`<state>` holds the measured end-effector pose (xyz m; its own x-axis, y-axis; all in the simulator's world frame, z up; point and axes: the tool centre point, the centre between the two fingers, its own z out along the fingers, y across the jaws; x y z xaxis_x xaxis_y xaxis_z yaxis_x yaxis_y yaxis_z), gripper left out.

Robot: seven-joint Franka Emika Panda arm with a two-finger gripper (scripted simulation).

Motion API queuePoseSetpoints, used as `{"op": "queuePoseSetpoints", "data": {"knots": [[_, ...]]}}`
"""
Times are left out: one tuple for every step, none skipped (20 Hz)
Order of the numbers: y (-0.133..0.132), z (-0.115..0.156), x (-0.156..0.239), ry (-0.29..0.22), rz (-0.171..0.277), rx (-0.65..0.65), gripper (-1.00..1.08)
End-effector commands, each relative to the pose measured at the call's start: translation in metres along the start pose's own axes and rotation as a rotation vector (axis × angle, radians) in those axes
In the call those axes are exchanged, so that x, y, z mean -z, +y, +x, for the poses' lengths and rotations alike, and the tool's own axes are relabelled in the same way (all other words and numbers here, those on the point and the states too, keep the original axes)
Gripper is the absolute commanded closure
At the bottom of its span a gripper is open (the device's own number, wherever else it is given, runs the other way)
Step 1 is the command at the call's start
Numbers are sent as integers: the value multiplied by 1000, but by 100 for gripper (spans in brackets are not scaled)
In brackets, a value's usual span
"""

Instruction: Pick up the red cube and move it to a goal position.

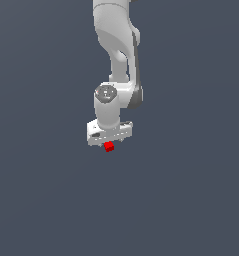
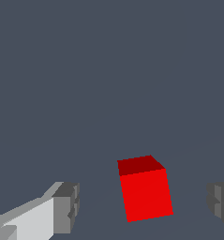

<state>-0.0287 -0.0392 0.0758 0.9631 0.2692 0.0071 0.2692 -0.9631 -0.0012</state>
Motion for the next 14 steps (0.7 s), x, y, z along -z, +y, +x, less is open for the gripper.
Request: {"op": "queuePoseSetpoints", "data": {"knots": [[2, -6, -16, -1, 1, 51, -92], [3, -8, -22, -2, 1, 69, -92], [4, -10, -27, -3, 1, 85, -92], [4, -12, -32, -3, 1, 99, -92], [5, -13, -37, -4, 1, 113, -92], [6, -14, -41, -5, 1, 125, -92], [7, -16, -45, -5, 1, 136, -92], [7, -17, -48, -5, 1, 145, -92], [8, -17, -50, -6, 1, 153, -92], [8, -18, -53, -6, 1, 160, -92], [9, -19, -54, -7, 1, 165, -92], [9, -19, -56, -7, 1, 169, -92], [10, -19, -57, -7, 0, 172, -92], [10, -19, -57, -7, 0, 173, -92]]}}
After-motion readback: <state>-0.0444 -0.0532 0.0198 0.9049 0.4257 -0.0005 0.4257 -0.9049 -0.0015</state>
